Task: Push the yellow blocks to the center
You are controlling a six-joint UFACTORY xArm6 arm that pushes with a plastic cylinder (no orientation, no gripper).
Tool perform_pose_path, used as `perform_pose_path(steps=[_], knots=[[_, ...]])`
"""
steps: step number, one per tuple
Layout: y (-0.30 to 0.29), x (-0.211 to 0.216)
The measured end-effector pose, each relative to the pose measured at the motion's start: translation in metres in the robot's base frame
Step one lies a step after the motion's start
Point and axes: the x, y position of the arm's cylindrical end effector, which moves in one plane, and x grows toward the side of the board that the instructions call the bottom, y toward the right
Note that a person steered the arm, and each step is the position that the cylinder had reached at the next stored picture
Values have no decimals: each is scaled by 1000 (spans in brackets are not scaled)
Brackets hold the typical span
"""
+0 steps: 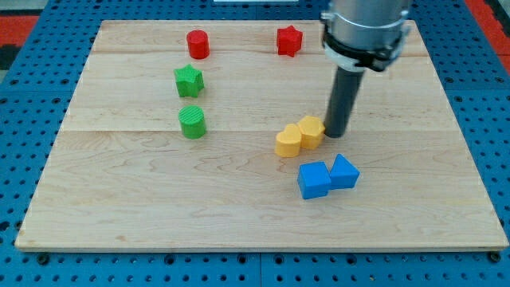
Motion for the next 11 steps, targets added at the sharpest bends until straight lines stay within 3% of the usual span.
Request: perform_pose_path(steps=[1, 2, 4, 5, 8, 9, 10, 11], knots=[[-9, -6], [29, 18], [-9, 63], [-44, 43], [-61, -18], [-45, 25], [-69, 59], [-110, 41]])
